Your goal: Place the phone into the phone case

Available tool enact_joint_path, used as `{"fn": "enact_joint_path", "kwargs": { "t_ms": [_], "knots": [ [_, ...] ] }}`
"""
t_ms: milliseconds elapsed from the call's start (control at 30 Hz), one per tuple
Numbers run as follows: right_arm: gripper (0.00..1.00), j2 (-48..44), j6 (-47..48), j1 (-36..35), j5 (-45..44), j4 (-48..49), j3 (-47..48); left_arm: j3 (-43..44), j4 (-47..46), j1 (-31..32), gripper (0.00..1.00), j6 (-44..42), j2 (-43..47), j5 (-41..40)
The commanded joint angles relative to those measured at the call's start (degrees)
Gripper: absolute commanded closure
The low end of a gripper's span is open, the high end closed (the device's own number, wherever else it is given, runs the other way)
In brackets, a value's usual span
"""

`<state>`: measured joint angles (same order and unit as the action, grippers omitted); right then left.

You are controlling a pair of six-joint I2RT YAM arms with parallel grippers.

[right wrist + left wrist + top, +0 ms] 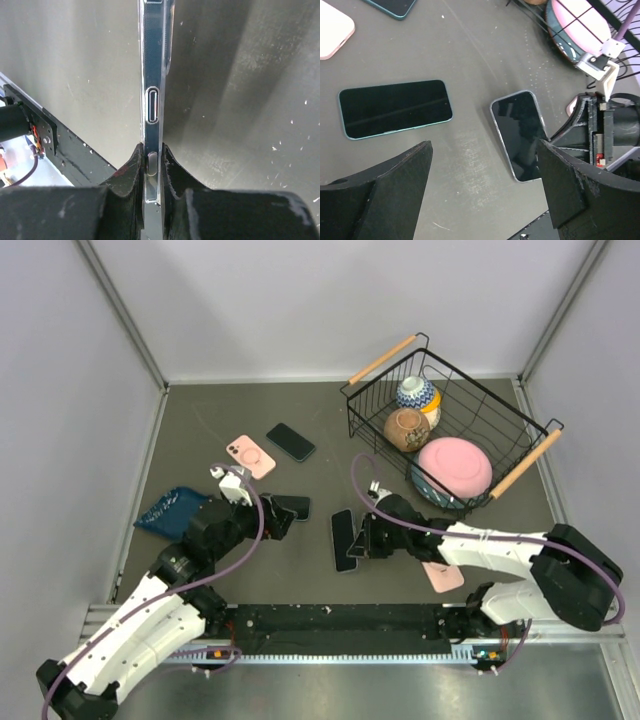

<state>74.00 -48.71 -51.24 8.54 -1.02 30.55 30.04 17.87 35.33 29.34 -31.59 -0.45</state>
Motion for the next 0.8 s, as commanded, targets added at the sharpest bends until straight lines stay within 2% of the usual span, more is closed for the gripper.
{"fn": "enact_joint_path", "kwargs": {
  "t_ms": [0,133,400,633,700,767],
  "knots": [
    [0.91,1.67,0.28,0.97,-1.42,1.29,3.2,-0.51,-1.61,-0.09,0.11,-1.22,1.45,-3.33],
    [0.78,2.29,-0.24,1.06,-3.17,-0.48,3.21,-1.56,-2.31,-0.09,0.11,-0.96,1.98,-4.38],
    [0.77,4.66,0.46,1.23,-4.49,-1.44,4.43,-4.46,-6.88,-0.17,0.11,-1.57,-1.89,-5.96],
    [0.65,3.17,1.16,1.5,-6.51,-5.3,5.49,-6.75,-9.43,-0.09,0.12,-1.75,-4.53,-6.14],
    [0.58,2.12,1.86,1.58,-6.69,-7.85,6.54,-6.75,-9.43,-0.17,0.12,-1.92,-4.53,-6.58],
    [0.57,1.33,2.65,1.58,-7.65,-11.18,7.68,-6.05,-9.34,-0.09,0.12,-2.01,-4.35,-6.76]
  ]
}}
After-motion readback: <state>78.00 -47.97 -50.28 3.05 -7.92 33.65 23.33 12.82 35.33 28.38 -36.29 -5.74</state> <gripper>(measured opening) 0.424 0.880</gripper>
